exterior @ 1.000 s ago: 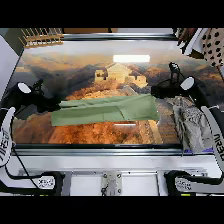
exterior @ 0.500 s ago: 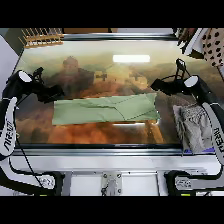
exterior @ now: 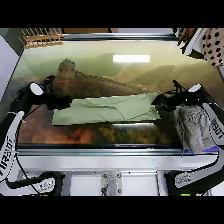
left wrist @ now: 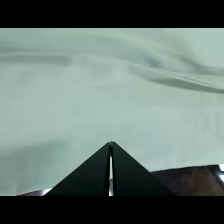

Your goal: Fold the clothes and pants, and hang the long-sleeved shirts on hangers.

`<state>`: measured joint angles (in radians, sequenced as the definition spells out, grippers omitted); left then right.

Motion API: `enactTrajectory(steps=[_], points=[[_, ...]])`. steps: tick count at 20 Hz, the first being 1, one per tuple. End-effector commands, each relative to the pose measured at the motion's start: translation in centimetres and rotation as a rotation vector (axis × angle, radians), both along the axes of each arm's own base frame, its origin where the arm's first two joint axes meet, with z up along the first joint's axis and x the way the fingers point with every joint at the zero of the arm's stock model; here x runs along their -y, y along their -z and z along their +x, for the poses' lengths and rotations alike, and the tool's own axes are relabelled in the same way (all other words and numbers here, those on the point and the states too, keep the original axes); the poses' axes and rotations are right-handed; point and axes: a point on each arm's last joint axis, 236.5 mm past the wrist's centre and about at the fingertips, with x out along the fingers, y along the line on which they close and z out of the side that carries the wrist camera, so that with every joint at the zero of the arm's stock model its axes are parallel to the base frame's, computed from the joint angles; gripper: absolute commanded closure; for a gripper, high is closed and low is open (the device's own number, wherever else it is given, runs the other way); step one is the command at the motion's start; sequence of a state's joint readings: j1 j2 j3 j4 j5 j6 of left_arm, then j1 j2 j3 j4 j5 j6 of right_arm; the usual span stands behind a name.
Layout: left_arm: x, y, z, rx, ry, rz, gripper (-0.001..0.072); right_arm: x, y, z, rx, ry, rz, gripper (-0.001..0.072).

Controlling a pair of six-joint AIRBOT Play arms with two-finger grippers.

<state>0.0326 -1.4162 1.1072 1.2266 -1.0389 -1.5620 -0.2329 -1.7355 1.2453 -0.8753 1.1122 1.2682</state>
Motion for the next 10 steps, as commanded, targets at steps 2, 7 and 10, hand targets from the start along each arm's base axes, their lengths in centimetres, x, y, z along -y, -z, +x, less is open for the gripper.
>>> enactTrajectory(steps=[2, 7, 10], points=[[4.0, 0.5, -0.5, 0.037, 0.088, 0.008, 0.0702, -5.2, 1.7, -0.4, -0.053, -0.036, 0.116, 0.006], [6.6, -0.5, 0.4, 0.094, 0.124, 0.002, 0.0702, -6.9, 1.7, 0.0, -0.029, -0.061, 0.098, 0.0661], [7.9, -0.6, 0.3, 0.104, 0.145, -0.001, 0.0702, -5.3, 0.0, -0.1, -0.007, -0.061, 0.056, 0.0701]])
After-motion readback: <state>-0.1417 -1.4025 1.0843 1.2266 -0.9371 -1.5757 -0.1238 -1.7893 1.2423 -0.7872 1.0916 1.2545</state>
